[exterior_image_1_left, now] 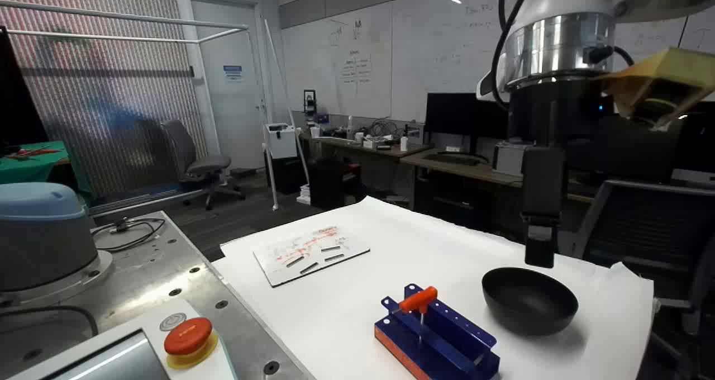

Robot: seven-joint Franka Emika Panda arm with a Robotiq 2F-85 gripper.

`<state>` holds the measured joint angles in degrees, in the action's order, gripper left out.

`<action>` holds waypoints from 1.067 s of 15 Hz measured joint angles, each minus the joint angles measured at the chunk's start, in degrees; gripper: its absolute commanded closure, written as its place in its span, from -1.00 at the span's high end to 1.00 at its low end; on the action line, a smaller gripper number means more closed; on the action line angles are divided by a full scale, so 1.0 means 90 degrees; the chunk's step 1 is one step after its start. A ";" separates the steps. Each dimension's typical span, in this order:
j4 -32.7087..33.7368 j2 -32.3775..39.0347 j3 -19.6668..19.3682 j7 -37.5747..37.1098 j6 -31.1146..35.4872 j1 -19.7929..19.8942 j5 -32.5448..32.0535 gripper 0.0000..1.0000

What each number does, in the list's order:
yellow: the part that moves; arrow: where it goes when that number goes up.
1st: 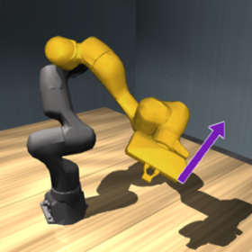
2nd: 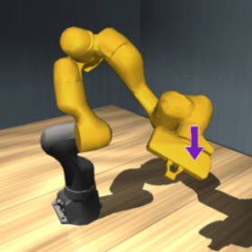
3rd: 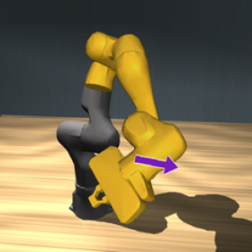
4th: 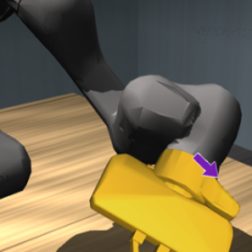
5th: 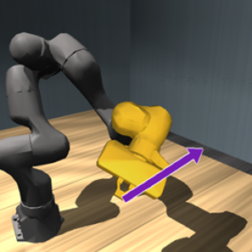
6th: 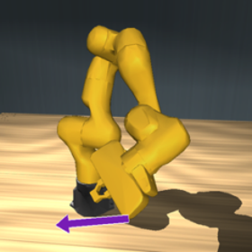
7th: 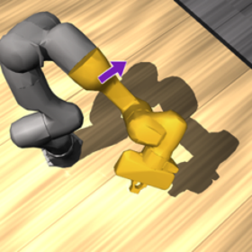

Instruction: Take the wrench out of the toolbox and place it in the black bowl

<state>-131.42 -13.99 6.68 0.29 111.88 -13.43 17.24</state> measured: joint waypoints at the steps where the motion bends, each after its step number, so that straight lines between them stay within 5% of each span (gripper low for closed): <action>1: 0.0028 -0.0001 0.0000 0.0000 0.0000 0.0000 0.0000 1.00; 7: 0.0164 0.0007 0.0028 0.0631 -0.0349 0.0009 -0.0426 1.00; 11: 0.0913 0.0420 -0.0027 0.1831 -0.0931 0.0118 -0.0946 1.00; 16: 0.1805 0.1556 -0.0084 0.3697 -0.0803 0.0299 -0.1147 1.00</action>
<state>-115.17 0.01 5.92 33.57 104.65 -10.74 6.93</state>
